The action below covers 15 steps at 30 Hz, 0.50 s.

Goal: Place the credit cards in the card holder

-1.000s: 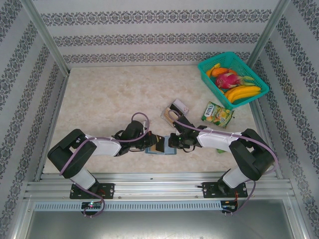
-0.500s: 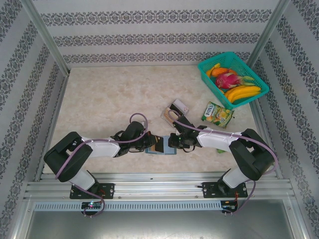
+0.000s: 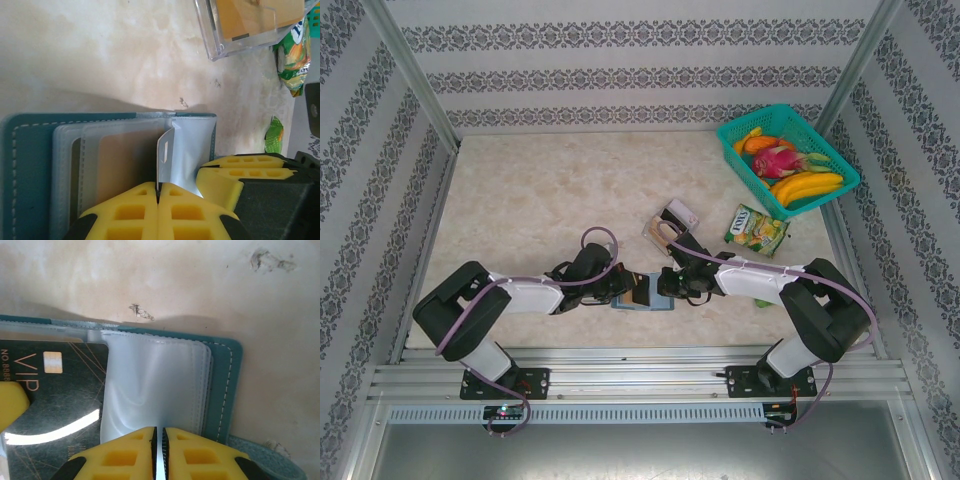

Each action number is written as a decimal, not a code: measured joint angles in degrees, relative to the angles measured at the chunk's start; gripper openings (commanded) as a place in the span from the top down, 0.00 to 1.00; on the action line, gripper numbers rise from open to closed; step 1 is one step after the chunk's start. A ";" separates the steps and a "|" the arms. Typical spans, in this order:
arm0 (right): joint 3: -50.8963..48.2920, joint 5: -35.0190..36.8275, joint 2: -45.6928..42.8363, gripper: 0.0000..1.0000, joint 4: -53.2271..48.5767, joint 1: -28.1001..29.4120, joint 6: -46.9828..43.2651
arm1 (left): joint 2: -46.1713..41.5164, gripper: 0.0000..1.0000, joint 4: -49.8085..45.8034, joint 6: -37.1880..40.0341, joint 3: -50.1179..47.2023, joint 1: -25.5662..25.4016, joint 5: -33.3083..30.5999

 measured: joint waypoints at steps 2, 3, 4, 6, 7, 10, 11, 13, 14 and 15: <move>0.00 0.00 0.02 0.85 0.02 0.00 0.00 | -1.03 1.00 -0.55 -0.13 -0.22 0.00 -0.39; 0.00 0.00 0.02 0.85 0.02 0.00 0.00 | -1.29 1.00 -0.76 -0.13 -0.22 0.00 -0.61; 0.04 0.00 0.07 0.85 0.02 0.00 0.00 | -1.40 1.00 -0.87 -0.13 -0.22 0.00 -0.81; 0.15 0.00 0.20 0.85 0.02 0.00 0.00 | -1.42 1.00 -0.96 -0.13 -0.24 0.00 -0.83; 0.24 0.00 0.28 0.85 0.02 0.00 0.00 | -1.42 1.00 -1.03 -0.13 -0.22 0.00 -0.83; 0.31 0.00 0.35 0.85 0.00 0.00 -0.02 | -1.40 1.00 -1.11 -0.15 -0.22 0.00 -0.83; 0.33 0.00 0.37 0.85 0.00 0.00 0.00 | -1.40 1.00 -1.18 -0.15 -0.22 0.00 -0.83; 0.33 0.00 0.37 0.85 0.00 0.00 0.00 | -1.42 1.00 -1.90 -0.13 -0.22 -0.02 -1.05; 0.33 0.00 0.37 0.85 0.00 0.00 0.00 | -1.44 1.00 -2.16 -0.15 -0.22 -0.04 -1.09; 0.33 0.00 0.37 0.84 0.02 0.00 -0.02 | -1.49 1.00 -2.19 -0.17 -0.31 -0.13 -1.22</move>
